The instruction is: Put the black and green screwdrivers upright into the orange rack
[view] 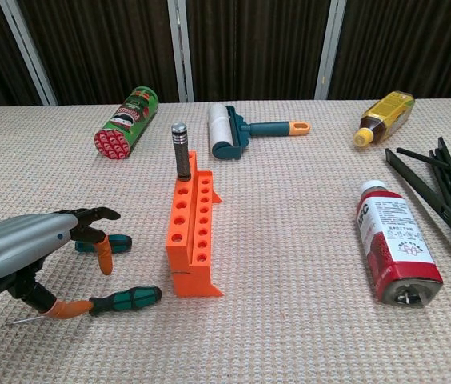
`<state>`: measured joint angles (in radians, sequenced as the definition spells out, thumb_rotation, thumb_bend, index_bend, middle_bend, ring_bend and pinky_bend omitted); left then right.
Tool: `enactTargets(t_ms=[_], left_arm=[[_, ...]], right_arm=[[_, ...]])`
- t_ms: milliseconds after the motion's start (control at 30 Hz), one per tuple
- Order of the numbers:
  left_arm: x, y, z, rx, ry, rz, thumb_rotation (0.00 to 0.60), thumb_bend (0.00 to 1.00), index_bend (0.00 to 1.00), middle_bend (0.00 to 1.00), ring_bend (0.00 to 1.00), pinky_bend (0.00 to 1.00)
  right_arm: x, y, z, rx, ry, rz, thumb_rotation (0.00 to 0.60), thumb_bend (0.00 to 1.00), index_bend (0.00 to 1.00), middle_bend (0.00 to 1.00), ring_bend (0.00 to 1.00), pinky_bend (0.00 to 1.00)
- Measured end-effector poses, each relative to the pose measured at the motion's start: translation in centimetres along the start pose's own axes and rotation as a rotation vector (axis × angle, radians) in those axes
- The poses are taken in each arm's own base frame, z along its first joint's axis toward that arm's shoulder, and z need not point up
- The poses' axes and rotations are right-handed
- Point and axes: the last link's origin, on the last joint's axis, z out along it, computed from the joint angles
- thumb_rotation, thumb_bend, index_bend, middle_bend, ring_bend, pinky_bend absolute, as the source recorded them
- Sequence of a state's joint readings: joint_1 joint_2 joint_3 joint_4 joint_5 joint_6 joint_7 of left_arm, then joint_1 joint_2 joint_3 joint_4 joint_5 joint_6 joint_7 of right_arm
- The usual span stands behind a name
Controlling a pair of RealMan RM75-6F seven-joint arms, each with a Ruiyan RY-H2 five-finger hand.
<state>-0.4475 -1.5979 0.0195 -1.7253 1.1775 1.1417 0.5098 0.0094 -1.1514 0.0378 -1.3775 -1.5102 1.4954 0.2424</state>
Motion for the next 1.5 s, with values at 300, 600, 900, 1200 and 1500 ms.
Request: enactTargets(t_ms=[300,600,900,1200,1500], left_arm=[[-0.5,1.1,0.7,-0.014,-0.003,-0.006,0.6,0.31,0.44,0.01,0.0,0.0],[-1.2,1.9,1.2,-0.016,-0.012,-0.007,0.6,0.31,0.44,0.01,0.0,0.0],[-1.7,2.5,1.6,-0.013,-0.015,0.0,0.6,0.31,0.43,0.01,0.0,0.0],[-2.0,2.9,1.9,-0.012,-0.011,0.013,0.6,0.31,0.46,0.01,0.0,0.0],[-2.1,3.1,2.0,-0.01,0.0,0.029,0.6,0.38,0.52,0.02,0.0,0.0]], right_arm=[[0.0,0.2,-0.1,-0.007,0.003,0.002,0.6,0.0,0.01,0.07,0.0,0.0],[0.0,0.4,-0.1,-0.013,0.002,0.005,0.6,0.0,0.01,0.07,0.0,0.0],[0.0,0.7,-0.3,-0.02,0.003,0.008,0.6,0.0,0.01,0.07,0.0,0.0],[0.0,0.8,-0.4,-0.025,0.006,0.01,0.6,0.0,0.01,0.08,0.0,0.0],[0.2,1.0,-0.6,-0.033,0.013,0.012,0.6,0.0,0.01,0.08,0.0,0.0]])
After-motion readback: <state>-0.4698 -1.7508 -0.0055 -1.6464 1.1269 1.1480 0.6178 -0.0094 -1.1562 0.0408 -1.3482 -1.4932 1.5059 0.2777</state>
